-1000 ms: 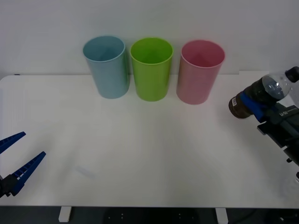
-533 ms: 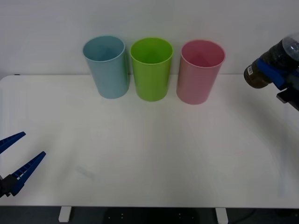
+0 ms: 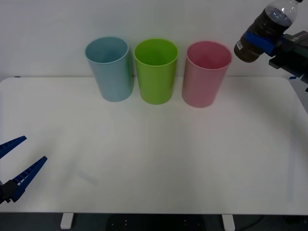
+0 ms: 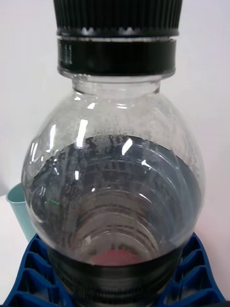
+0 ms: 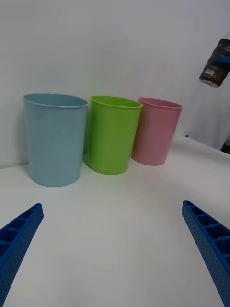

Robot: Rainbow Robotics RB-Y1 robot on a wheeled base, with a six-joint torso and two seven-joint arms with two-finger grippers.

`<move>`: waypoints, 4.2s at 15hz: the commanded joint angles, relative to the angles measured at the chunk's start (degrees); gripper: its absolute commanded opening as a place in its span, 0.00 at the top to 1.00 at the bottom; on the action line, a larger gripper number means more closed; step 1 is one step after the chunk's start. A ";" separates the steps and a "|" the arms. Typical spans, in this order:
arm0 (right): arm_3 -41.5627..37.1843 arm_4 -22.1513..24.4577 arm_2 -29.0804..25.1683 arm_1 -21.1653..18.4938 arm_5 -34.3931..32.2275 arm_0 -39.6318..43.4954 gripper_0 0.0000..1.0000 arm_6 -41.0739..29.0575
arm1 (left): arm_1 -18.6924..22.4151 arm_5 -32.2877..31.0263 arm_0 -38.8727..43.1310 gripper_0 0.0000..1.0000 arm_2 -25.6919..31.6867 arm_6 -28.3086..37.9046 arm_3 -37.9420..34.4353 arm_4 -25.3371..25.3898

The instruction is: Grasp the object on the table and drop it into the matching bin: aluminum can to the light blue bin, PET bottle to the pink bin.

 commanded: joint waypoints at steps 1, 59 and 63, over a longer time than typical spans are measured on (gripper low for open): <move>8.02 -0.20 5.79 1.58 -0.01 -7.86 1.00 1.02 | 0.00 0.00 0.00 0.00 0.00 0.00 0.00 0.00; -13.95 5.60 -23.39 8.26 -27.60 40.91 0.00 18.60 | 0.00 0.00 0.00 0.00 0.00 0.00 0.00 0.00; -16.59 5.69 -23.39 9.05 -27.78 45.66 0.00 18.78 | 0.00 0.00 0.00 0.00 0.00 0.00 0.00 0.00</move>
